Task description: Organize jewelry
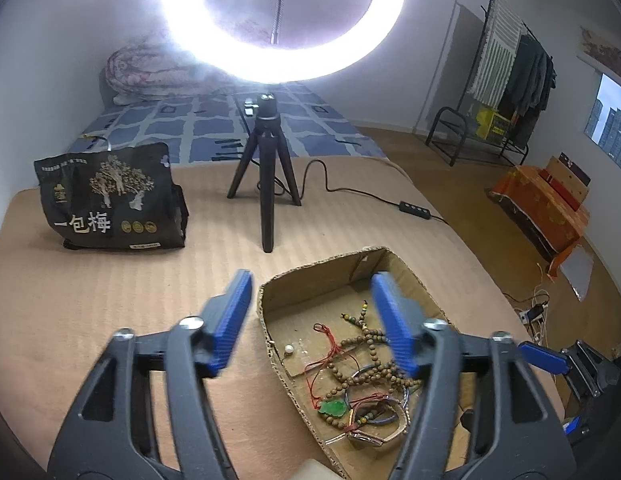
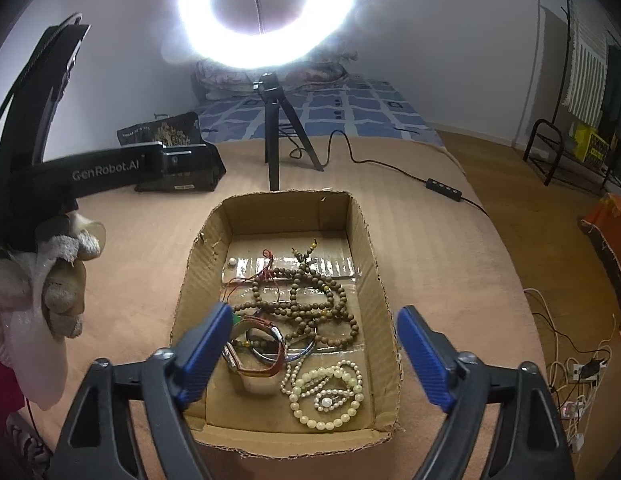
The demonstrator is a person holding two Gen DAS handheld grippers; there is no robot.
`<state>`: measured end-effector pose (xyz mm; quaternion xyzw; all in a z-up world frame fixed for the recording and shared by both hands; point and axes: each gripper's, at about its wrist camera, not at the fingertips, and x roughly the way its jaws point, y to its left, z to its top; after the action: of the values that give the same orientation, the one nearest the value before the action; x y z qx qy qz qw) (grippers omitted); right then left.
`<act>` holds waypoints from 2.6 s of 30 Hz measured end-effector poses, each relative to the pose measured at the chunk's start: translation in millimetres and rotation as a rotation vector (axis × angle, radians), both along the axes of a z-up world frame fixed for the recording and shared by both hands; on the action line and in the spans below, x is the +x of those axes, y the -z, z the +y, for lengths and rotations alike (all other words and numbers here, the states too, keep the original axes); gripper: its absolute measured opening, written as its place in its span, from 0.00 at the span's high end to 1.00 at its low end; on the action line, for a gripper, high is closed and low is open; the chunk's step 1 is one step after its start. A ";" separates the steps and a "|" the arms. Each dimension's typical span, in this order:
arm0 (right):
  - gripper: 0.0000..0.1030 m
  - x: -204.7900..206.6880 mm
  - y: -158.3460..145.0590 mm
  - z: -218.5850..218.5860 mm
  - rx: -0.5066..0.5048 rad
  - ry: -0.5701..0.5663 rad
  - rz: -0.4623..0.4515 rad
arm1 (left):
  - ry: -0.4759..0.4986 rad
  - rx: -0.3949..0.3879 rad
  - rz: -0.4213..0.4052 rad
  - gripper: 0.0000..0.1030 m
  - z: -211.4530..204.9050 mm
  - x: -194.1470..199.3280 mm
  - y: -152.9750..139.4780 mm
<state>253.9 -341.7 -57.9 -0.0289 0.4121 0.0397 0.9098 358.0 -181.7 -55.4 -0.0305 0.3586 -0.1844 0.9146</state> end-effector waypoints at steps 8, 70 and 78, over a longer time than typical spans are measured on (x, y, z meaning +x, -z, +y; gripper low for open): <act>0.07 -5.2 -7.5 5.9 -0.020 0.011 -0.019 | -0.009 0.009 -0.029 0.25 7.8 -12.5 -14.4; 0.00 -111.7 -105.5 18.4 -0.074 0.182 -0.396 | -0.145 0.097 -0.170 0.00 82.0 -204.1 -82.8; 0.00 -108.2 -104.1 14.4 -0.067 0.186 -0.381 | -0.132 0.116 -0.179 0.00 76.3 -204.2 -79.4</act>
<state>145.7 -327.3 46.2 -0.0280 0.2349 -0.0642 0.9695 153.9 -105.4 24.0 0.0156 0.2829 -0.1045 0.9533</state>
